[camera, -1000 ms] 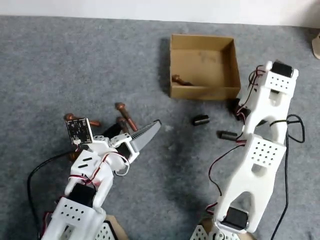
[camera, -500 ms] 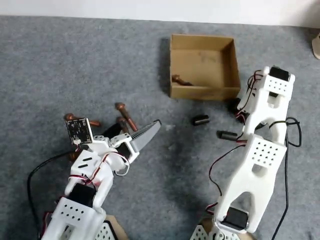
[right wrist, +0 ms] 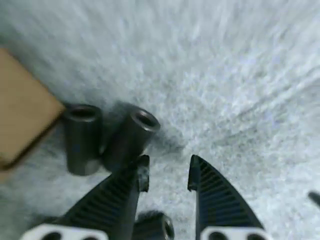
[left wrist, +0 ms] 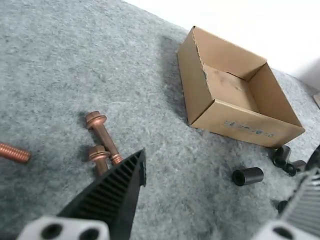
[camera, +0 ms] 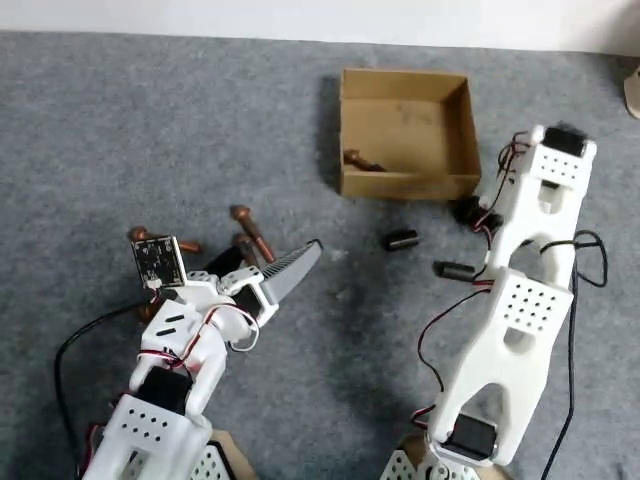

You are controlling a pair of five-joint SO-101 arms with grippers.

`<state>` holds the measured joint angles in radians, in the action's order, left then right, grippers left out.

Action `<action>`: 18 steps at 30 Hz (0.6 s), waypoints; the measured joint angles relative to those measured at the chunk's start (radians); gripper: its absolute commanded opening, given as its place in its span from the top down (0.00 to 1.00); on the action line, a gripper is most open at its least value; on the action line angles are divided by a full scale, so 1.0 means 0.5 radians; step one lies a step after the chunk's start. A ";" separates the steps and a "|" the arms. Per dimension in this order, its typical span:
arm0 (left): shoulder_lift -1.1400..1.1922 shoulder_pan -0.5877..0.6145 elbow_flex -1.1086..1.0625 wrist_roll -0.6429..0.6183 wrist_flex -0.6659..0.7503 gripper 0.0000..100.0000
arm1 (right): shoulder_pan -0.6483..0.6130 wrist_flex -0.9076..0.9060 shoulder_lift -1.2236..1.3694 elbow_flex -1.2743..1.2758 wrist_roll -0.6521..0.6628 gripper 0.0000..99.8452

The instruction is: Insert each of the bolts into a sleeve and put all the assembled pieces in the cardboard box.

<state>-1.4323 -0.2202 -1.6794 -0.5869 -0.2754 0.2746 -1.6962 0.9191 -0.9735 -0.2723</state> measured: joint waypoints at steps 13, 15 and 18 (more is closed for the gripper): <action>0.000 0.000 0.000 0.000 0.000 0.56 | -0.086 -0.089 0.000 -0.307 -0.288 0.87; 0.000 0.000 0.000 0.000 0.000 0.56 | -0.104 -0.089 0.034 -0.313 -0.350 0.87; 0.000 0.000 0.000 0.000 0.000 0.56 | -0.114 -0.089 0.147 -0.325 -0.430 0.87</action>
<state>-1.4323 -0.2202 -1.6794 -0.5869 -0.2754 0.2179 -1.7407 0.9927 -1.1362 -0.4872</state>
